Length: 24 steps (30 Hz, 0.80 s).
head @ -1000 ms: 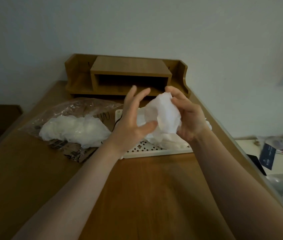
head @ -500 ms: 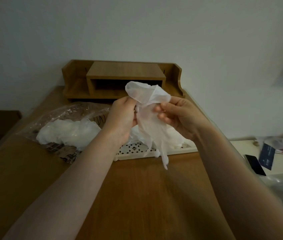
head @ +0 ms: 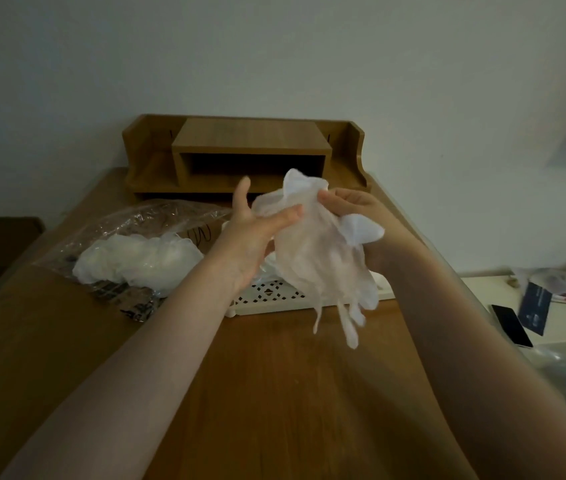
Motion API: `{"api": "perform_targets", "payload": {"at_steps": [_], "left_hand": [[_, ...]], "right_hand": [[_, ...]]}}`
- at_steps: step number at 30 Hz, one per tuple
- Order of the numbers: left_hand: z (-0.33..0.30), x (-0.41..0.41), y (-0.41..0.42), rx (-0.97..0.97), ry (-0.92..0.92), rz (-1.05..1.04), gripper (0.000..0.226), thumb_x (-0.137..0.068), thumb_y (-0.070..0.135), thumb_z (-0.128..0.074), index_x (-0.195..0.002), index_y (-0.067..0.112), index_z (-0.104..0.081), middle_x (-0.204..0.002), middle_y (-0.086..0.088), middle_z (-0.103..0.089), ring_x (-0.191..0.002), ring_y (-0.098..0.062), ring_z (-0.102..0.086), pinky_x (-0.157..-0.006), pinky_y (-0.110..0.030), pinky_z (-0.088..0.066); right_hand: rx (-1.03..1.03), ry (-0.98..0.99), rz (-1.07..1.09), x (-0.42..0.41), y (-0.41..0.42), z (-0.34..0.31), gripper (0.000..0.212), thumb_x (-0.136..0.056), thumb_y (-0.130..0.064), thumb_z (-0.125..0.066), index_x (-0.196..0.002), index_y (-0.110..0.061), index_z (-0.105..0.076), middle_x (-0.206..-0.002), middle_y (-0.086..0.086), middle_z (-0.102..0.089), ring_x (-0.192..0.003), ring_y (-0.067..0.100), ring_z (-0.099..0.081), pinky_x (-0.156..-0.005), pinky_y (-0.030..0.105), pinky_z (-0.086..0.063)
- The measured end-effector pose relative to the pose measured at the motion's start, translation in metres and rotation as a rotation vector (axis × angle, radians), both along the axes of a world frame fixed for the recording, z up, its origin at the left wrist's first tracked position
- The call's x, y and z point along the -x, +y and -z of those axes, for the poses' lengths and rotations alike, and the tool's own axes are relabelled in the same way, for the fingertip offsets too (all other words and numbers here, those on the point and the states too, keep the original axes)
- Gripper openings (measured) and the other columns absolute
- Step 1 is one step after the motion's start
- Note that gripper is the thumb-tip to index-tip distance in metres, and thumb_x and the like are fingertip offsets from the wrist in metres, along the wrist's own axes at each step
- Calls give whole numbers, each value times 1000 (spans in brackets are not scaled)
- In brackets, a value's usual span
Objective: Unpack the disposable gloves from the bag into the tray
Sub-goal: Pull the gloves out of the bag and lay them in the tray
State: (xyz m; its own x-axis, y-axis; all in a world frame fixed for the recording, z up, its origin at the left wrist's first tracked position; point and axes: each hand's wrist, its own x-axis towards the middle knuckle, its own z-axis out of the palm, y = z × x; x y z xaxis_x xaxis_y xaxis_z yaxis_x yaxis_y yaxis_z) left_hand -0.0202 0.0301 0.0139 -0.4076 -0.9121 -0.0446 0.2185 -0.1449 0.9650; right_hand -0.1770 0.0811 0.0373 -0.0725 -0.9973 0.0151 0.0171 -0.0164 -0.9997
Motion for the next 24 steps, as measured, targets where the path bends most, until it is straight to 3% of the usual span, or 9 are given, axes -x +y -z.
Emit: {"api": "perform_targets", "payload": {"at_steps": [2,6,9,12,15,18,20,22,24], "left_hand": [[0,0,-2,156,-190,-44,79,-63,34,-84,-129,46,-42,-137,2,-43,-120,-24,-51,-94,-49,-49],[-1,4,-2,241,-348,-11,29,-84,39,-66,-106,21,-64,-109,1,-65,-103,-19,-61,-94,-39,-48],[-3,4,-4,198,-324,-34,28,-93,38,-53,-93,13,-67,-93,-5,-65,-95,-23,-62,-88,-37,-48],[-4,3,-6,110,-246,-45,18,-94,33,-52,-91,21,-65,-100,-7,-62,-99,-24,-60,-90,-38,-50],[-4,2,-9,149,-276,-47,19,-93,35,-53,-87,22,-64,-94,-5,-62,-97,-24,-61,-91,-43,-50],[-8,4,-8,209,-280,-43,19,-94,38,-51,-89,23,-62,-97,-6,-62,-97,-25,-61,-91,-45,-51],[-11,7,-9,221,-259,-41,17,-95,35,-50,-91,22,-61,-99,-6,-62,-97,-25,-62,-89,-43,-52],[-14,10,-11,214,-210,-36,17,-95,31,-50,-87,20,-61,-94,-5,-62,-95,-23,-62,-87,-40,-50],[-16,11,-12,208,-167,-54,20,-95,28,-50,-81,19,-61,-87,-3,-61,-89,-21,-60,-83,-38,-49]], "right_hand": [[-57,84,-34,3,2,-1,21,-98,-21,-48,-86,-13,-63,-65,-7,-67,-58,5,-65,-52,18,-52],[-208,29,-104,8,-3,7,23,-98,-21,-48,-106,-4,-62,-91,9,-62,-79,17,-60,-70,26,-51],[-388,-35,-115,14,-6,15,24,-94,-25,-54,-111,-8,-57,-95,10,-59,-87,21,-59,-81,34,-49],[-411,-89,-91,20,-6,22,29,-95,-34,-51,-109,-11,-59,-96,9,-64,-89,22,-64,-82,36,-52],[-300,225,-84,14,-3,24,47,-83,-58,-50,-109,-20,-57,-106,2,-65,-100,22,-65,-86,34,-54],[-161,458,-96,6,-1,20,49,-85,-36,-65,-129,-25,-45,-112,2,-61,-99,20,-64,-82,33,-57],[-58,606,-48,2,-2,21,43,-89,-14,-60,-129,-22,-47,-110,1,-61,-96,18,-63,-79,32,-57],[27,765,67,-1,-2,19,28,-88,-2,-47,-110,-14,-59,-94,1,-61,-84,15,-60,-72,26,-52],[16,791,134,0,-3,19,26,-85,3,-41,-91,-7,-65,-81,7,-60,-75,20,-57,-69,30,-49]]}}
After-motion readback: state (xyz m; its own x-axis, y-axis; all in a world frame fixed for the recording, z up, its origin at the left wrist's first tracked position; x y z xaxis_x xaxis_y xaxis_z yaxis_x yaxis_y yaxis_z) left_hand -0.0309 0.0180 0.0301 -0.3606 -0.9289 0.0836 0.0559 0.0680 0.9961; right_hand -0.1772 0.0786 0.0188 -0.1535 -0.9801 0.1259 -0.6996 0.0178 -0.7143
